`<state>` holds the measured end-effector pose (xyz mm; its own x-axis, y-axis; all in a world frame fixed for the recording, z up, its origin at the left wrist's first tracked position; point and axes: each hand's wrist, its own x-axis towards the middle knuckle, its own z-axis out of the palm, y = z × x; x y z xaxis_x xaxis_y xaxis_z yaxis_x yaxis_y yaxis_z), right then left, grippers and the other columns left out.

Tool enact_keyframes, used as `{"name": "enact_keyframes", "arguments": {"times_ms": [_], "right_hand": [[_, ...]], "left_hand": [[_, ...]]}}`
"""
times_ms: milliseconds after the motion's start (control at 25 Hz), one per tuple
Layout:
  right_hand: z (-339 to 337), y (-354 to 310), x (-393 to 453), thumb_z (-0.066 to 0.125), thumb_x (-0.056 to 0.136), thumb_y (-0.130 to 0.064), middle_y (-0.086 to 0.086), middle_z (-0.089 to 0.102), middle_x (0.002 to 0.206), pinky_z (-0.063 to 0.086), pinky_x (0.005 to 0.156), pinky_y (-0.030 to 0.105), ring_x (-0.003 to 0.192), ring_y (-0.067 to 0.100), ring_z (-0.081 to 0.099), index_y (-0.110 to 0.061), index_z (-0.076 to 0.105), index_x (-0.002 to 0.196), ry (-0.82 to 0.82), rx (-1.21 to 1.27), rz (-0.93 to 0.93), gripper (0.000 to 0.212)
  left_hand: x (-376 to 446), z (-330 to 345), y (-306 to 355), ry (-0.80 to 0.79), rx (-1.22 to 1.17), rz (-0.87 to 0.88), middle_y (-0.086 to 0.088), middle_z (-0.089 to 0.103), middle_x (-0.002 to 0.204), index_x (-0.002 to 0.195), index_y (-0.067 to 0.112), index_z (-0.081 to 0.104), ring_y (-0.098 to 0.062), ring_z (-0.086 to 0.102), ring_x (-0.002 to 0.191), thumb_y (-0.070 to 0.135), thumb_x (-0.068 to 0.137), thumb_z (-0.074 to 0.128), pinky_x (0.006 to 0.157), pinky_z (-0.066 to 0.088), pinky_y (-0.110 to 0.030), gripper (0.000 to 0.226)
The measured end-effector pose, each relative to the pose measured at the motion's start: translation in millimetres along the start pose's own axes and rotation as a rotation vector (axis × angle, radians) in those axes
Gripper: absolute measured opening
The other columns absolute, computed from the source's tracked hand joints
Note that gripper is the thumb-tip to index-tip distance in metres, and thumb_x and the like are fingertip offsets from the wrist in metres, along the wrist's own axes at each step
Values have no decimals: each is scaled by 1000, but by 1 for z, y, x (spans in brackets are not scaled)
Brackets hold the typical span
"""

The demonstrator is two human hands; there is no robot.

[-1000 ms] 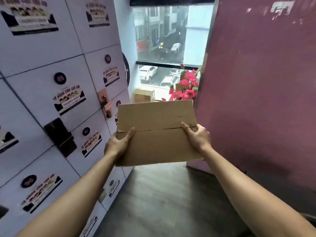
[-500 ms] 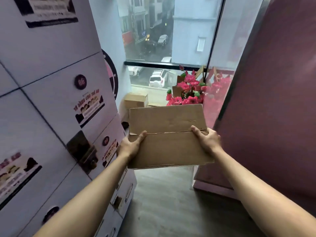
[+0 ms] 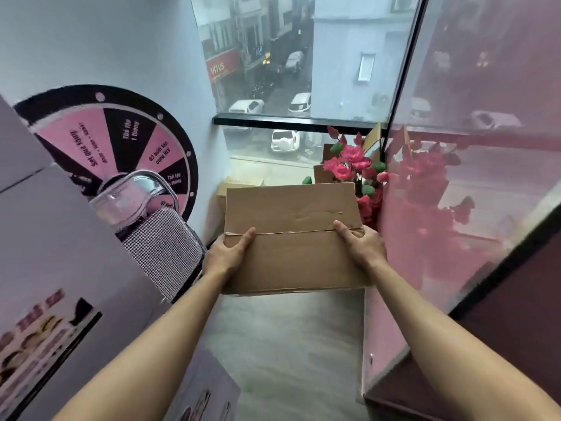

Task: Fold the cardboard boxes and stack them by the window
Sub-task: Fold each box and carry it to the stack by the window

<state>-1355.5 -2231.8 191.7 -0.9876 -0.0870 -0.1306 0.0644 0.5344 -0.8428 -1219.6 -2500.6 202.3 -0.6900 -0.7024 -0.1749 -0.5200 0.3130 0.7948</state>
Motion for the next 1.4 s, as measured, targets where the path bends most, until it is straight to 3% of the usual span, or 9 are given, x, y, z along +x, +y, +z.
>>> {"name": "enact_keyframes", "arguments": {"times_ms": [320, 520, 760, 960, 1120, 1280, 1400], "right_hand": [[81, -58, 193, 51, 67, -91, 4, 73, 106, 44, 85, 37, 106, 31, 65, -25, 68, 99, -74, -20, 6, 75], [130, -83, 308, 58, 72, -84, 7, 70, 117, 51, 96, 43, 110, 31, 64, -19, 67, 118, -68, -14, 71, 80], [165, -122, 441, 60, 72, -83, 7, 67, 125, 49, 100, 42, 118, 31, 60, -17, 62, 128, 12, 2, 148, 87], [199, -142, 548, 59, 72, -84, 6, 70, 115, 51, 92, 39, 111, 31, 64, -24, 63, 103, 8, -9, 169, 67], [232, -158, 637, 59, 72, -83, 10, 68, 122, 48, 99, 43, 116, 35, 61, -16, 64, 118, -16, -7, 189, 81], [272, -180, 707, 61, 73, -81, 5, 71, 116, 49, 99, 46, 112, 32, 63, -21, 66, 111, -85, 37, 207, 71], [305, -185, 752, 62, 74, -80, 6, 71, 116, 48, 98, 43, 113, 33, 62, -21, 66, 109, -95, 24, 239, 69]], "left_hand": [[191, 26, 46, 58, 23, -72, -2, 69, 120, 109, 32, 62, -29, 63, 111, 95, 61, 51, 96, 50, -41, 81], [327, 58, 65, 15, 3, -101, -4, 68, 123, 119, 29, 63, -29, 62, 116, 87, 68, 59, 90, 44, -35, 77], [487, 85, 115, -110, -2, -99, -4, 66, 129, 126, 28, 60, -29, 57, 123, 83, 71, 61, 101, 45, -38, 78], [597, 110, 149, -138, 47, -104, -8, 57, 142, 146, 25, 47, -32, 50, 132, 82, 73, 60, 111, 39, -45, 93], [675, 128, 180, -102, 45, -128, -7, 56, 142, 142, 21, 51, -29, 51, 132, 78, 74, 64, 111, 39, -42, 90], [751, 130, 191, -76, 51, -158, -3, 58, 140, 138, 22, 55, -26, 53, 130, 80, 73, 63, 110, 40, -40, 88], [811, 139, 185, -142, 25, -186, 0, 60, 136, 135, 24, 55, -24, 55, 126, 78, 72, 66, 103, 43, -36, 83]]}}
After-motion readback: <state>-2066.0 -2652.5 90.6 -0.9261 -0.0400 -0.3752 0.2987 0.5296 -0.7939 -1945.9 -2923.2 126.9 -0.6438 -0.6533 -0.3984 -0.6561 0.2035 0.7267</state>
